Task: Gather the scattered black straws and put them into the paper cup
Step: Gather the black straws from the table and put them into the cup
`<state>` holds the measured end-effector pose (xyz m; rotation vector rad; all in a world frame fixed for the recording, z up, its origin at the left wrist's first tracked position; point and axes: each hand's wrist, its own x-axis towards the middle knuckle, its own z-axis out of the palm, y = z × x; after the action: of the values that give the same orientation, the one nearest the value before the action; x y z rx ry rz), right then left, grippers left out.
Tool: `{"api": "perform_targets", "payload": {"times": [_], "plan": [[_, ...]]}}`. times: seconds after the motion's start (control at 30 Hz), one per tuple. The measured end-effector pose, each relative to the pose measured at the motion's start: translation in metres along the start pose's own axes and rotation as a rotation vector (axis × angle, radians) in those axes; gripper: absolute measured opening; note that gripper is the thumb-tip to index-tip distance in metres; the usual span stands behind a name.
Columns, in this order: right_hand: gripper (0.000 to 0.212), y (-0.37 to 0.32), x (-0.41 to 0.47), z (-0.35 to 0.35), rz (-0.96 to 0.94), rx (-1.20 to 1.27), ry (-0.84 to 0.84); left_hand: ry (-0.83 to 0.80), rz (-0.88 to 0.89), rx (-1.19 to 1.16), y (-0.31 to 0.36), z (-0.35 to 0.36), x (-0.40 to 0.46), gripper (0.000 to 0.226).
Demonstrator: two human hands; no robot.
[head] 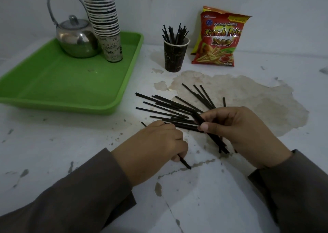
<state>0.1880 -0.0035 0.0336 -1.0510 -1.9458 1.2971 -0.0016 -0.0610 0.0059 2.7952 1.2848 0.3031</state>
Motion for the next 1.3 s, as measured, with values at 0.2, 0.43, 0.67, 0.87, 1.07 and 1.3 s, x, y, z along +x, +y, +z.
{"api": "perform_targets", "payload": {"times": [0.2,0.43,0.67,0.87,1.07,1.3], "plan": [[0.017,0.003,0.001,-0.002,0.002,0.123,0.087,0.031,-0.028,0.04,0.003,0.009,-0.002,0.009],[0.022,0.004,0.002,-0.006,-0.014,0.192,0.196,0.097,-0.11,-0.09,0.0,-0.003,0.004,0.01],[0.016,-0.012,0.016,-0.016,-0.018,0.347,0.236,0.53,-0.314,-0.556,-0.009,-0.045,0.013,0.03],[0.006,-0.056,0.064,-0.033,-0.143,0.398,0.283,0.789,-0.36,-0.922,-0.045,-0.095,0.048,0.025],[0.009,-0.09,0.129,-0.044,-0.236,0.385,0.449,0.97,-0.384,-1.178,-0.098,-0.125,0.096,0.023],[0.008,-0.08,0.193,-0.038,-0.218,0.204,0.633,1.068,-0.461,-1.101,-0.138,-0.123,0.136,0.017]]}}
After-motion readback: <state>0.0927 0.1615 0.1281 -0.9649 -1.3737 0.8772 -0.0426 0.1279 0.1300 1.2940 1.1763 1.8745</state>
